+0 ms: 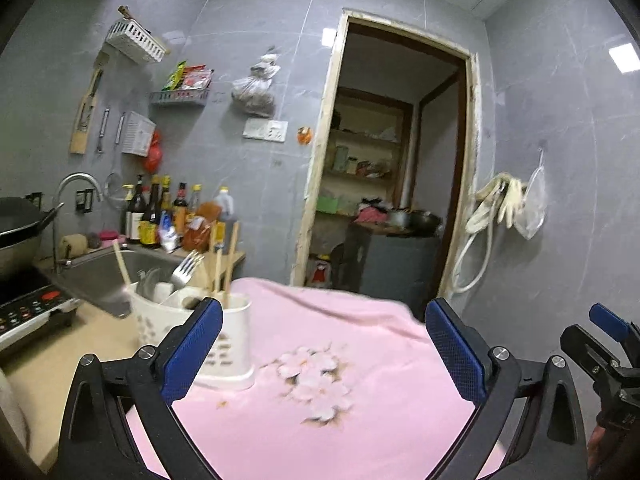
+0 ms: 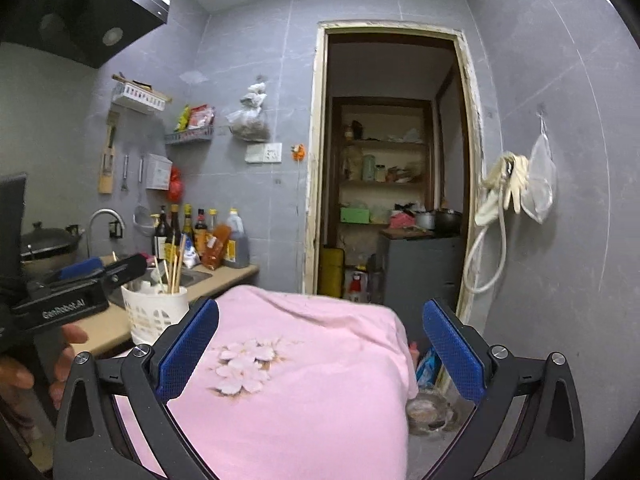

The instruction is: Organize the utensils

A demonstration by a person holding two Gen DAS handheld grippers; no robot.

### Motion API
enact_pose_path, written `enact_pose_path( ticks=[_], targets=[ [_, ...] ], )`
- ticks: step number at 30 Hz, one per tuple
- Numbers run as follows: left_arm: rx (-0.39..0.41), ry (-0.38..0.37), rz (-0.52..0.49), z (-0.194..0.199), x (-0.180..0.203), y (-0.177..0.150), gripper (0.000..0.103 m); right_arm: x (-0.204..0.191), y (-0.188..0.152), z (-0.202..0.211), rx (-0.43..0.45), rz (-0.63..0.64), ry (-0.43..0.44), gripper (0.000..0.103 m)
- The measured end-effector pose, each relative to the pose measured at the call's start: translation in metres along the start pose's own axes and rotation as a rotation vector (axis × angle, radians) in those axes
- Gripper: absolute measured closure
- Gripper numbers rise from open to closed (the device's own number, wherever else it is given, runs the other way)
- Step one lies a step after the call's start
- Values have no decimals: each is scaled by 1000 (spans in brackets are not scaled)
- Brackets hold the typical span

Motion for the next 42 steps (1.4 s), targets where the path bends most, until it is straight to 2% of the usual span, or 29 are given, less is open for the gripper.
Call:
enact_pose_path(
  ticks=[3, 10, 18, 27, 42],
  targets=[
    [2, 44, -40, 12, -9, -17, 4, -5, -19, -3, -5, -26, -16, 0],
    [-44, 73, -42, 30, -33, -62, 4, -17, -56, -4, -20, -118, -35, 0],
    [-90, 91, -43, 43, -52, -94, 4, -35, -72, 12, 12, -79, -81, 0],
    [-80, 129, -59, 53, -60, -107, 4, -45, -84, 15, 6, -61, -82, 0],
    [-96, 129, -53, 52, -64, -110, 4, -48, -87, 12, -15, -69, -70, 0]
  ],
)
Point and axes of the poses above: each gripper's, at about its wrist camera, not at the fingertips, and z roughly against the way its jaws point, x to its right, y to its top, the point moved 6 cm from there along -z, roughly the way its jaws point, and after that the axes turned 10 degrees about -z, right-handed, at the moved point
